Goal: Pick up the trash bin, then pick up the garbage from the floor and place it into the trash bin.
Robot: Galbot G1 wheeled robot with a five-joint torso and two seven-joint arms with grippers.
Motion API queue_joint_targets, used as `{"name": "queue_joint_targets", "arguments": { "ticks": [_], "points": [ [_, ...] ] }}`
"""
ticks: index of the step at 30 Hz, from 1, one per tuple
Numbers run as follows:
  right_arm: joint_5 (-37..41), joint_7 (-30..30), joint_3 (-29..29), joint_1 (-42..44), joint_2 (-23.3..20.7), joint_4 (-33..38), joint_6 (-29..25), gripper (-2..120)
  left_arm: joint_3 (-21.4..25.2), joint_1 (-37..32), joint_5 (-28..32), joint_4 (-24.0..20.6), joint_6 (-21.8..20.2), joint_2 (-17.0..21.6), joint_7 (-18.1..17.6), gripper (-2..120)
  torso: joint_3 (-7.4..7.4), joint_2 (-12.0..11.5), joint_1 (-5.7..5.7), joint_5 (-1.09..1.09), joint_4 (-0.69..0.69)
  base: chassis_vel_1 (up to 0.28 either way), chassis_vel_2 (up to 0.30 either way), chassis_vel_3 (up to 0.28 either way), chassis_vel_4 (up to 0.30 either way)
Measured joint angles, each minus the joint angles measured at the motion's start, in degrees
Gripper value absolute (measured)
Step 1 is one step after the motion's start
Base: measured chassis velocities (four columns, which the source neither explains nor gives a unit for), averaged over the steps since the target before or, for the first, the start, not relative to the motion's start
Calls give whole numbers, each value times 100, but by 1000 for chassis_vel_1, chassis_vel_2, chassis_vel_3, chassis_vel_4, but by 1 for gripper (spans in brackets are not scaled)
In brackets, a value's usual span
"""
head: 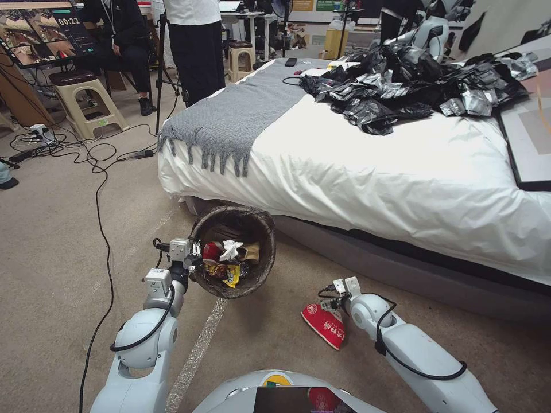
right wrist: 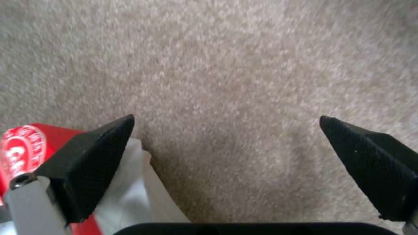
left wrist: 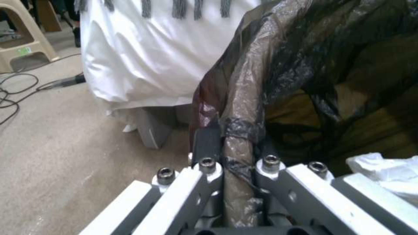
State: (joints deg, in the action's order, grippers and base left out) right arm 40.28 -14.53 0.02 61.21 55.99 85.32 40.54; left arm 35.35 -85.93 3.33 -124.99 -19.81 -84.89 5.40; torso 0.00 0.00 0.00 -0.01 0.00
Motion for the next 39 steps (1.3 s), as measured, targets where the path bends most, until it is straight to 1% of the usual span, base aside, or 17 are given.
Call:
{"name": "queue_joint_targets", "arguments": {
  "ticks": [9, 16, 20, 22, 23, 26, 27, 29, 33, 36, 39],
  "points": [
    [-344, 114, -38, 105, 203, -270, -178, 100, 39, 23, -8, 23, 13, -22, 30, 2, 0, 0, 0, -1, 0, 0, 0, 0, 0],
    [-397, 103, -161, 258, 195, -43, -196, 100, 26, 20, -25, 46, 39, -31, 90, 2, 0, 0, 0, 2, 1, 0, 0, 0, 0],
    [-312, 8, -158, 284, 58, 214, -103, 100, 8, 28, -43, 52, 44, -37, 110, 2, 0, 0, 0, 2, -1, 0, 0, 0, 0],
    [-94, -107, -118, 309, -62, 520, 9, 100, 4, 41, -55, 66, 45, -41, 118, 2, 0, 0, 0, 2, 0, 0, 0, 0, 0],
    [-94, -107, -118, 309, -62, 520, 9, 100, 4, 41, -55, 66, 45, -41, 118, 2, 0, 0, 0, 2, 0, 0, 0, 0, 0],
    [31, -189, -82, 434, -250, 997, 116, 100, -1, 51, -60, 80, 46, -41, 125, 2, 0, 0, 0, 1, 0, 0, 0, 0, 0],
    [31, -189, -82, 434, -250, 997, 116, 100, -1, 51, -60, 80, 46, -41, 125, 2, 0, 0, 0, 1, 0, 0, 0, 0, 0],
    [112, -265, -41, 509, -376, 1315, 162, 100, -8, 53, -65, 85, 48, -42, 128, 2, 0, 0, 0, 1, 0, 0, 0, 0, 0],
    [175, -318, -12, 548, -473, 1532, 175, 100, -15, 51, -73, 85, 50, -47, 131, 2, 0, 0, 0, 1, 0, 0, 0, 0, 0],
    [434, -420, -1, 571, -631, 1927, 176, 100, -17, 47, -81, 84, 52, -51, 134, 2, 0, 0, 0, 0, 0, 0, 0, 0, 0],
    [604, -488, -27, 571, -676, 2080, 176, 100, -17, 44, -85, 82, 57, -56, 134, 2, 0, 0, 0, 0, 1, 0, 0, 0, 0]
  ]
}}
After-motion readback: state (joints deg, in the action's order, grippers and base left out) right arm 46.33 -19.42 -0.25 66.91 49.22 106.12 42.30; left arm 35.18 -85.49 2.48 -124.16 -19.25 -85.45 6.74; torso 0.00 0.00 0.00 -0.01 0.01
